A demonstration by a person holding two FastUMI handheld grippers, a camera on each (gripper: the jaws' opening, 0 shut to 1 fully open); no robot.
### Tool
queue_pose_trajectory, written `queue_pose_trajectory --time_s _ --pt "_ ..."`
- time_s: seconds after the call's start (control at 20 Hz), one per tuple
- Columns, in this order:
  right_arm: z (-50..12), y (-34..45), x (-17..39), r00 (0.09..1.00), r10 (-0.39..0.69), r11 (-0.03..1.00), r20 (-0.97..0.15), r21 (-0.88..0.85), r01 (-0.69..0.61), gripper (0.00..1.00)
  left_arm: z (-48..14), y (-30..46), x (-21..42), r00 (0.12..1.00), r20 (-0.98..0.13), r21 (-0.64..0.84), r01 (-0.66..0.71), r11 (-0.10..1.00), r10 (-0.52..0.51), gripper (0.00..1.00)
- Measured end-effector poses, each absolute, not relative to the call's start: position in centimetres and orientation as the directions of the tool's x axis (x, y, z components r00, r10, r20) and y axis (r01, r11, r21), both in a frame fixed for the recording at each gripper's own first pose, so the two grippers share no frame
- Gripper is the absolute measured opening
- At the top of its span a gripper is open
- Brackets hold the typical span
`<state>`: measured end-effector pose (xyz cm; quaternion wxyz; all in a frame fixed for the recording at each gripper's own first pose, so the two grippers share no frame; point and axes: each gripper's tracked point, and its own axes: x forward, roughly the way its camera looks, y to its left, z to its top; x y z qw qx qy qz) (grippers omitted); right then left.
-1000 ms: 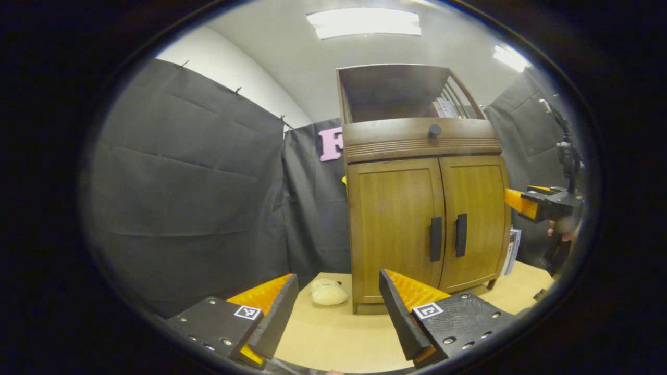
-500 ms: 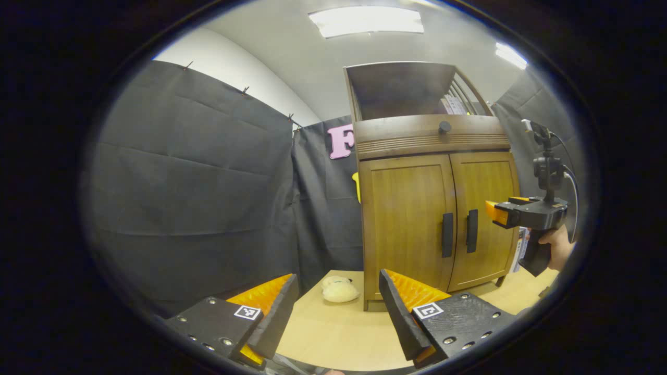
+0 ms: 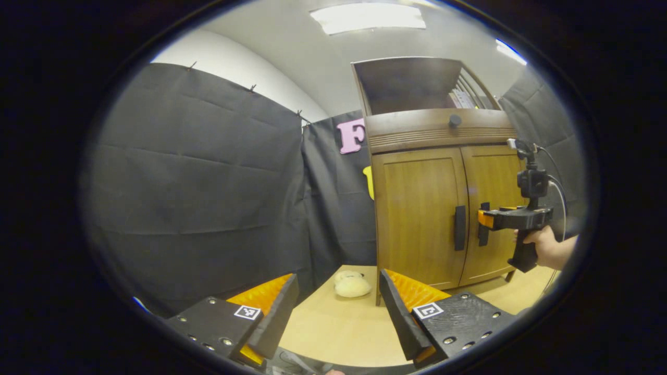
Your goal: Open the right door of the double-door shoe cabinet with the right hand, and open the left door with the left hand.
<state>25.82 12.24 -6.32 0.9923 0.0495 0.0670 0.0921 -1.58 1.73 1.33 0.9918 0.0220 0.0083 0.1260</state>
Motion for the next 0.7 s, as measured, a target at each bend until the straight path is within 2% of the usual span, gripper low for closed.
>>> queue_pose_trajectory --time_s 0.3,0.4,0.45,0.5,0.6,0.65,0.7 --pt "-8.5 13.4 27.9 0.959 0.217 0.971 -0.182 0.145 -0.192 0.78 1.0 1.8 -1.7 0.962 -0.050 0.042 -0.268 0.962 0.270 0.95" --pt "-9.1 13.7 28.4 0.954 0.222 0.969 -0.201 0.155 -0.193 0.68 0.9 1.7 -1.6 0.960 -0.064 0.049 -0.268 0.962 0.271 0.95" --pt "-9.6 13.6 28.6 0.951 0.225 0.968 -0.212 0.164 -0.192 0.58 0.9 1.7 -1.6 0.961 -0.064 0.054 -0.267 0.962 0.270 0.95" --pt "-9.8 13.4 28.8 0.953 0.207 0.971 -0.219 0.164 -0.173 0.55 1.0 1.7 -1.6 0.961 -0.059 0.059 -0.266 0.962 0.269 0.84" --pt "-9.8 13.5 29.2 0.953 0.200 0.971 -0.225 0.176 -0.162 0.39 1.0 1.7 -1.6 0.962 -0.050 0.066 -0.264 0.962 0.267 0.84" --pt "-9.9 13.4 29.1 0.953 0.199 0.973 -0.227 0.159 -0.165 0.36 1.0 1.6 -1.6 0.964 -0.046 0.066 -0.260 0.963 0.263 0.84" --pt "-9.9 13.2 29.1 0.953 0.199 0.976 -0.230 0.134 -0.171 0.32 1.1 1.6 -1.6 0.965 -0.045 0.066 -0.255 0.965 0.258 0.89"
